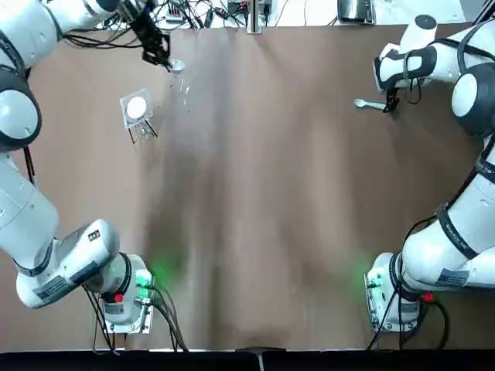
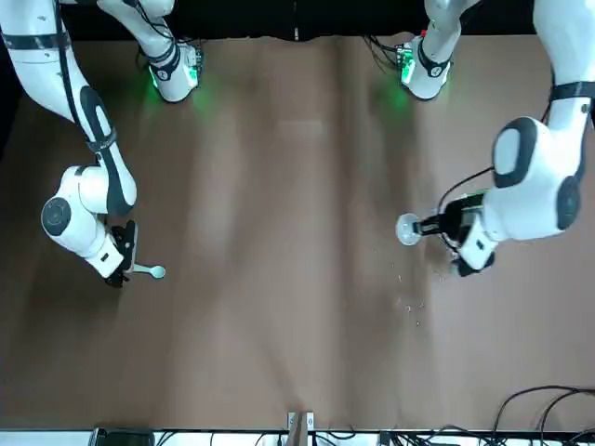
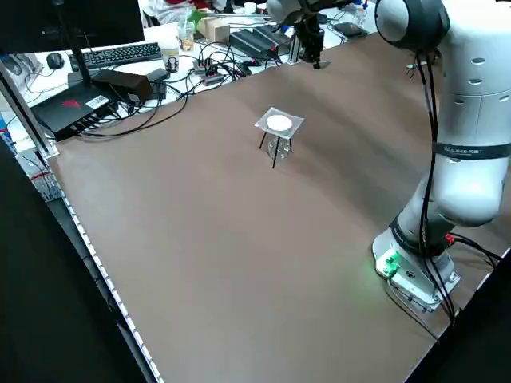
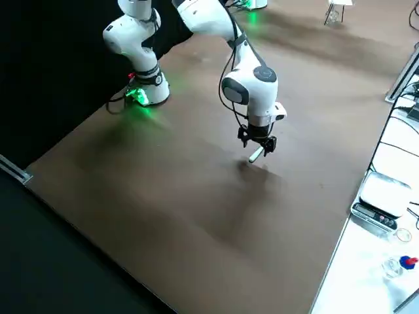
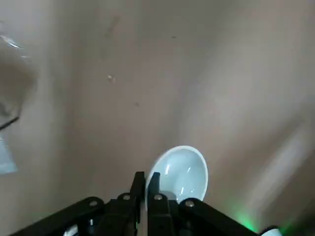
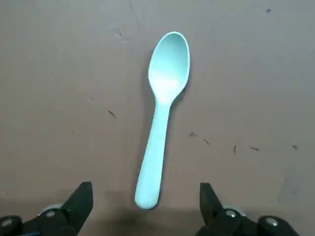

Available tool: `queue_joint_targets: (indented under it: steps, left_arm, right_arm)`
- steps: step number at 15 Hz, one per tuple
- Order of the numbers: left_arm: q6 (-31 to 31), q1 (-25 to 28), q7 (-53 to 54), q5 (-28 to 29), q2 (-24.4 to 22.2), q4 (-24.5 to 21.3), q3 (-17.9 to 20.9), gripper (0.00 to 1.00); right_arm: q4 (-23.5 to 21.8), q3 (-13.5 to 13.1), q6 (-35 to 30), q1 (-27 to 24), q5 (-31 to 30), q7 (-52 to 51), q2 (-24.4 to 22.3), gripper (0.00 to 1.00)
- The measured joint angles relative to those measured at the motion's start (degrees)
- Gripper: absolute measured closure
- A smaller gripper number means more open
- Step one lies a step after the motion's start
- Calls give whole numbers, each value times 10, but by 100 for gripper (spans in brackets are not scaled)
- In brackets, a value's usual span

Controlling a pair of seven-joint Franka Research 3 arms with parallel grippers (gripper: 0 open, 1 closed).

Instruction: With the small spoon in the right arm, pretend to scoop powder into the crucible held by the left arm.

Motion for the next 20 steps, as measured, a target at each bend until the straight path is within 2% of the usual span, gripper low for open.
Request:
queue_joint_targets:
  steps: [2, 7, 13, 14, 18, 19, 20]
  left_arm:
    - [33, -43, -46, 0, 2, -1, 0, 94]
    - [98, -95, -90, 0, 17, -2, 0, 94]
    - [101, -91, -92, -8, 18, -1, 1, 94]
    - [101, -91, -92, -9, 18, -1, 1, 94]
    - [101, -91, -92, -9, 18, -1, 1, 94]
    - [101, -91, -92, -9, 18, -1, 1, 94]
    - [101, -90, -92, -9, 18, -1, 1, 94]
  right_arm:
    - [-2, 0, 3, 0, 0, 3, 0, 7]
    - [-7, 0, 13, 0, 0, 23, 3, 17]
    - [-7, 0, 25, 0, 0, 39, 14, 26]
    - [-5, 0, 25, 0, 0, 40, 16, 31]
    - [7, -1, 26, -1, 0, 40, 26, 33]
    - [10, -1, 26, -3, 0, 40, 30, 37]
    - [14, -1, 26, -6, 0, 40, 33, 38]
